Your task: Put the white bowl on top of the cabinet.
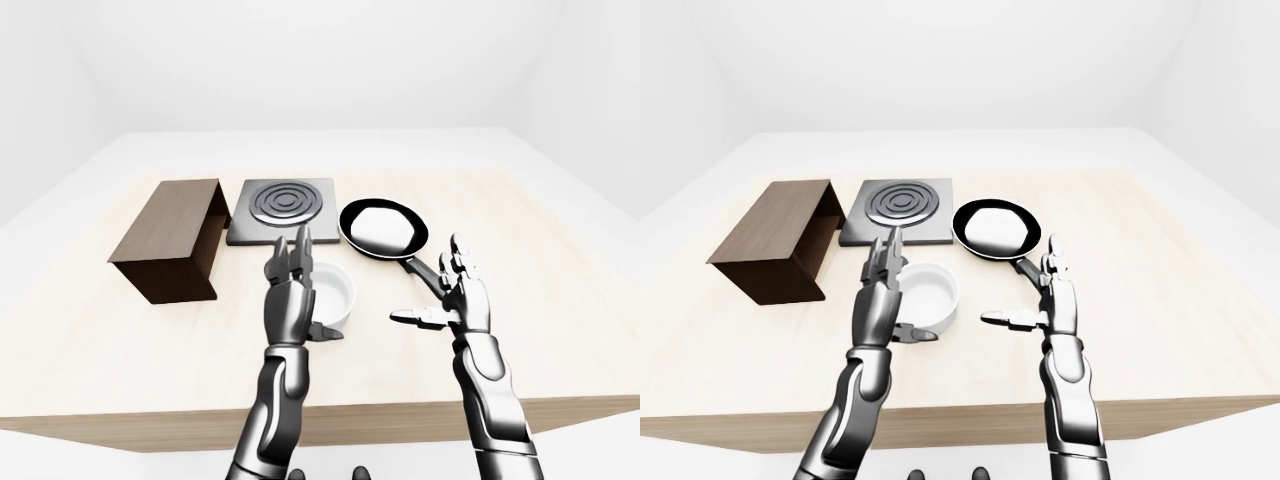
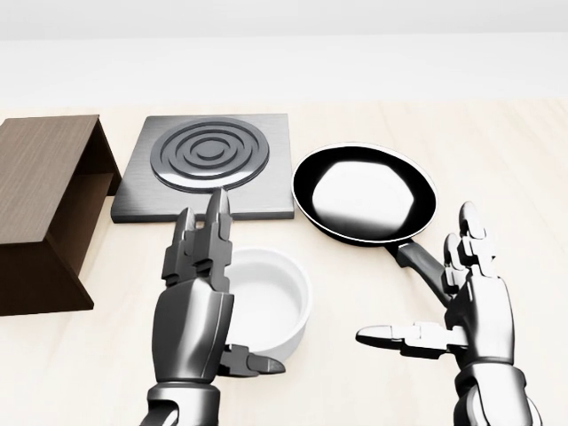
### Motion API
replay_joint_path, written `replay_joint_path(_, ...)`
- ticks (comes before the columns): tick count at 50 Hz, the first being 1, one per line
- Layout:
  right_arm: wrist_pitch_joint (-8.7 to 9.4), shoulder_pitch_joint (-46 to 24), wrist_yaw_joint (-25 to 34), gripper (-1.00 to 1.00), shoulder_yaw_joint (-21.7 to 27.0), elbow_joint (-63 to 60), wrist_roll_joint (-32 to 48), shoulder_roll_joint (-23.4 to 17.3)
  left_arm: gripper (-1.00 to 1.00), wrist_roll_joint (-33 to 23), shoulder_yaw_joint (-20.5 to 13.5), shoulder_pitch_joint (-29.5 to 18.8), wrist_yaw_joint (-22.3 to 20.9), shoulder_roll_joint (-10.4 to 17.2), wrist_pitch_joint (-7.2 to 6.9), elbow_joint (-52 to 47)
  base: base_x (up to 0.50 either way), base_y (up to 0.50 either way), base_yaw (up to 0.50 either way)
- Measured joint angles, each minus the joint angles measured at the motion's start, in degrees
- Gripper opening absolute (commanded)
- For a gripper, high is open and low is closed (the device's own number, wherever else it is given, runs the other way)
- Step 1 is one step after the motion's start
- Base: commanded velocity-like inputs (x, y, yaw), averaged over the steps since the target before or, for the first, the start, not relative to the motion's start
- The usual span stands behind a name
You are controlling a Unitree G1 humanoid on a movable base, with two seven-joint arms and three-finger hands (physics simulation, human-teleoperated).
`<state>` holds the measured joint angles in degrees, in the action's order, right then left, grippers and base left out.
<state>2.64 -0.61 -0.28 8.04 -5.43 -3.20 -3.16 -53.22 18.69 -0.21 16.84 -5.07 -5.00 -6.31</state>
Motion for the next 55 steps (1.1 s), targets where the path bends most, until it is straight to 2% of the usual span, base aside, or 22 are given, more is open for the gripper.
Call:
replay_joint_path(25,-0.14,-0.21,-0.14,1.00,-0.08,0.48,-0.06,-0.02,1.00,-3.13,-3.60,-6.17,2.69,-0.75,0.00,13.88,0.00,0.00,0.00)
replay_joint_path(45,0.31,-0.61,-0.23,1.00,0.31,0.55,-0.52,-0.24,1.00,-8.03,-2.86,-8.42,1.39,-1.34,0.00,27.09,0.00,0.00,0.00)
replay_joint_path(55,0.38,-0.61,-0.23,1.00,0.33,0.45,-0.57,-0.27,1.00,-10.34,-3.44,-9.79,1.27,-1.62,0.00,30.08,0.00,0.00,0.00)
